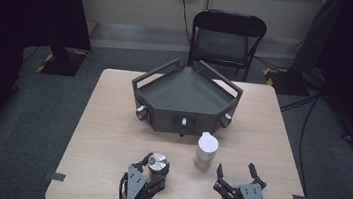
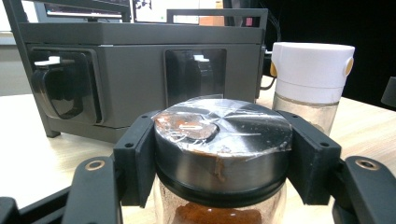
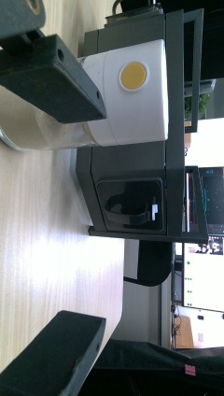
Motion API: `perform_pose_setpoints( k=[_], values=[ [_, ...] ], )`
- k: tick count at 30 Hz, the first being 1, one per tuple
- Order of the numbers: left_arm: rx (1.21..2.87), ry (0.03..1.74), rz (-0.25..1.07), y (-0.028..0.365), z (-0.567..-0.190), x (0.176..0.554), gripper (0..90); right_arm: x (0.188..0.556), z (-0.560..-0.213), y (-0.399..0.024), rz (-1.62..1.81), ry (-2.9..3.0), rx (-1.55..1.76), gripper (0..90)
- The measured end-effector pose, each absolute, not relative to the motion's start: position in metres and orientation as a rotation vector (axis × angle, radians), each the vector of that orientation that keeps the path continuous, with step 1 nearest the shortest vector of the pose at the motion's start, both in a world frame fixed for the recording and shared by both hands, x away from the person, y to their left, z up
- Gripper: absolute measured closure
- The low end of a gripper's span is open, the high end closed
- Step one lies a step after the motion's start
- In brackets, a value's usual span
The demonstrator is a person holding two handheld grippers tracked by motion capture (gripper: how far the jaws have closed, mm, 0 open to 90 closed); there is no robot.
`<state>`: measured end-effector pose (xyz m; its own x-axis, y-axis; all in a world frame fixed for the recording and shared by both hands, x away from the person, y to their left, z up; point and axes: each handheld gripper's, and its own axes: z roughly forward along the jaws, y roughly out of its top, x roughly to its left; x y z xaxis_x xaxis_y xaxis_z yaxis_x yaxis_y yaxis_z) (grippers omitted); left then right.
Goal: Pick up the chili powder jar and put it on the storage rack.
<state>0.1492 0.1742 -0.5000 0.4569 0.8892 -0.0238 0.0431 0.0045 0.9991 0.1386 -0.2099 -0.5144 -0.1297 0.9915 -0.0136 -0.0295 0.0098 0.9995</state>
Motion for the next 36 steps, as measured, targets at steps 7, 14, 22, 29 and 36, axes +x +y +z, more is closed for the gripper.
perform_pose_setpoints(
  k=[7,14,22,29,36],
  values=[
    [1.414,0.869,0.811,0.178,-0.493,0.147,35.0,0.139,-0.514,-0.21,1.309,1.288,1.115,1.1],
    [1.403,0.857,0.808,0.183,-0.488,0.148,35.0,0.139,-0.514,-0.21,1.309,1.288,1.115,1.1],
    [1.423,0.83,0.809,0.185,-0.481,0.152,35.0,0.139,-0.514,-0.21,1.309,1.288,1.115,1.1],
    [1.413,0.811,0.785,0.19,-0.474,0.156,35.0,0.139,-0.514,-0.21,1.309,1.289,1.114,1.1],
    [1.421,0.793,0.778,0.192,-0.469,0.159,35.1,0.139,-0.514,-0.21,1.309,1.288,1.114,1.1]
  ],
)
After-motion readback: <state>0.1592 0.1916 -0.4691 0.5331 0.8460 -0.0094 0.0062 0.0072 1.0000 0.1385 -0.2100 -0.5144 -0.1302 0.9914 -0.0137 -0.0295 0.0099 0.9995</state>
